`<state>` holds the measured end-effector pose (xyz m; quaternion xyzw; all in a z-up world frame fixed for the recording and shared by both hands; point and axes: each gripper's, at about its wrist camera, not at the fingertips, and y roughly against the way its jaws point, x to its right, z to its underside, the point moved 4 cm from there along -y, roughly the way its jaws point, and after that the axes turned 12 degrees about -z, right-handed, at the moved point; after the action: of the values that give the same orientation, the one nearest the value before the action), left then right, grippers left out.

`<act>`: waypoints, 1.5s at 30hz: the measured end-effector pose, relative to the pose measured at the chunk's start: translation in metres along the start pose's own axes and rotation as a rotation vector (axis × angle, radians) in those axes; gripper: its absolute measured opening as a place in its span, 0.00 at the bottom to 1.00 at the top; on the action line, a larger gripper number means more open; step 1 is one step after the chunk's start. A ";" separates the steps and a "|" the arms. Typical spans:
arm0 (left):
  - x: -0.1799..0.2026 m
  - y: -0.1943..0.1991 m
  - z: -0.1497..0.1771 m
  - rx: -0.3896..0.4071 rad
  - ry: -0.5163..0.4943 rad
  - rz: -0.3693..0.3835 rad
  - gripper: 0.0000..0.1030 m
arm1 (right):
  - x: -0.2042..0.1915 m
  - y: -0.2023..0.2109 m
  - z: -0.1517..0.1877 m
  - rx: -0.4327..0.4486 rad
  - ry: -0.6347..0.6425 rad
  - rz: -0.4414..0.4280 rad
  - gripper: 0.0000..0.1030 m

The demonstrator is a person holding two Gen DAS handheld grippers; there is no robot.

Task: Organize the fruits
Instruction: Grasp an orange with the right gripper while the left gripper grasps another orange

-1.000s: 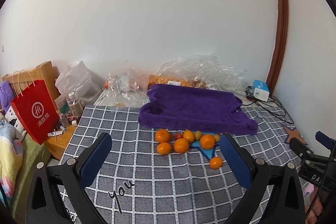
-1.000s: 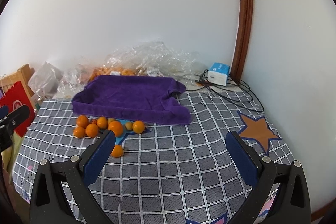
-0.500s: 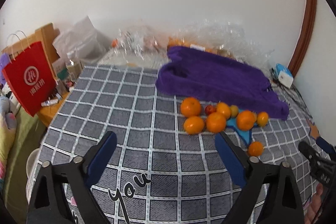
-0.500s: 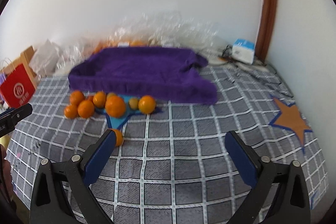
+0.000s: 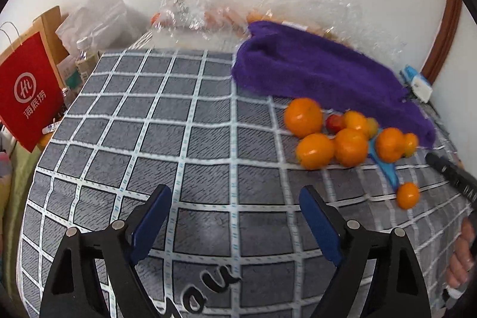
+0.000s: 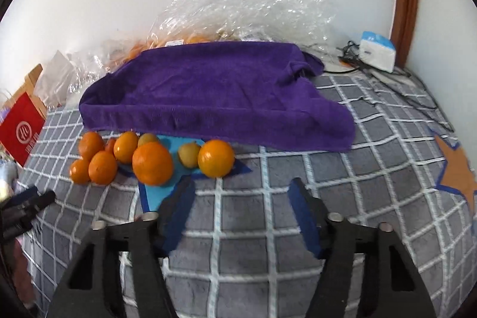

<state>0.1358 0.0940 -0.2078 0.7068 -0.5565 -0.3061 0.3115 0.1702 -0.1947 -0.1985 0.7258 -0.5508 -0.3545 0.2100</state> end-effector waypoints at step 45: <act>0.055 -0.014 -0.025 -0.018 0.002 0.150 0.46 | 0.037 -0.006 0.019 -0.056 0.061 -0.062 0.33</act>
<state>0.1740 0.0448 -0.2080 0.6604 -0.6049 -0.2864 0.3405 0.1655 -0.2259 -0.2254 0.7467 -0.5113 -0.3540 0.2359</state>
